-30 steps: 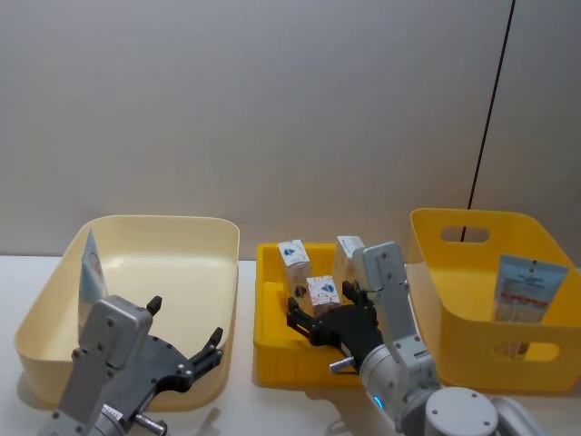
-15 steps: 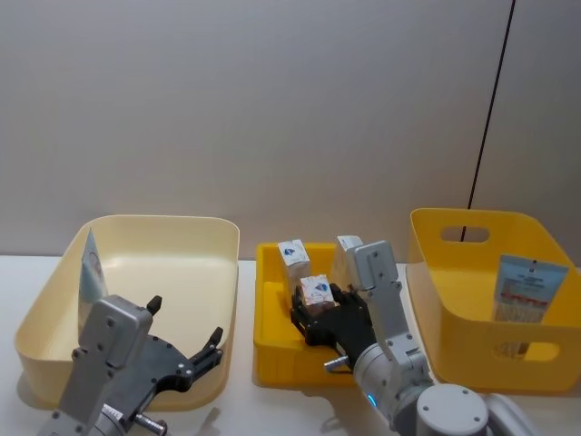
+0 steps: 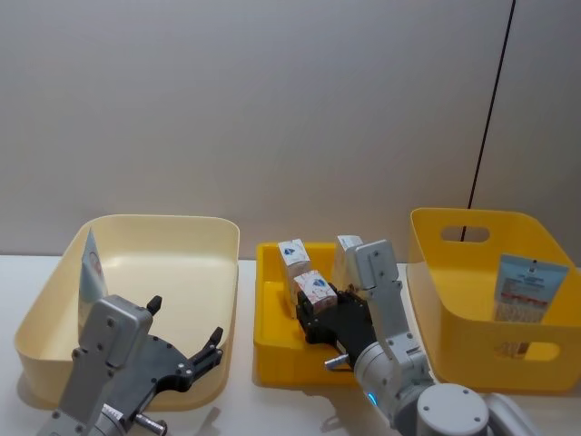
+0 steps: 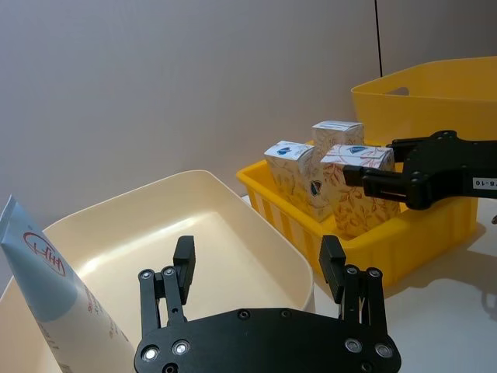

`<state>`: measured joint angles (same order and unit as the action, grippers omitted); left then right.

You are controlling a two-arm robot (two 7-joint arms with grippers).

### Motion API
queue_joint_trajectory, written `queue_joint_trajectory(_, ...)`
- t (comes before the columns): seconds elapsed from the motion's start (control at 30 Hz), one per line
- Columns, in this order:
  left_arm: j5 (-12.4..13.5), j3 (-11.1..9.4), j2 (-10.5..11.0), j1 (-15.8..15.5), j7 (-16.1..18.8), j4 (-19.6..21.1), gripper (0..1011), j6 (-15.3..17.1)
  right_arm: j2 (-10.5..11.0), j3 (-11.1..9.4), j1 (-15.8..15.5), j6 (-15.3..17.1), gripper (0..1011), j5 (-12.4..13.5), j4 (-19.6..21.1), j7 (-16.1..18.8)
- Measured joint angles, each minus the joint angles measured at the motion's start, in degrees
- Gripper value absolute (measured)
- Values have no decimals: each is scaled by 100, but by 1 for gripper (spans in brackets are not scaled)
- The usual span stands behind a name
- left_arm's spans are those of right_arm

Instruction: Bimanual collaborative sorting of washing and personal care products

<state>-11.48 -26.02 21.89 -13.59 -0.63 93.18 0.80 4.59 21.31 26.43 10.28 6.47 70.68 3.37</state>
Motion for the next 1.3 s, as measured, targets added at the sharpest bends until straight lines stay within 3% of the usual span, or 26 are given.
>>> queue_joint_trajectory(0.77,0,0,0,0,0,0,1000,0,174,-261,-81,-1136,446,-153,468,4)
queue_joint_trajectory(1.1,0,0,0,0,0,0,1000,0,346,-624,-249,-1693,448,-207,969,-174)
queue_joint_trajectory(1.3,0,0,0,0,0,0,1000,0,439,-846,-425,-1785,446,-223,1261,-308)
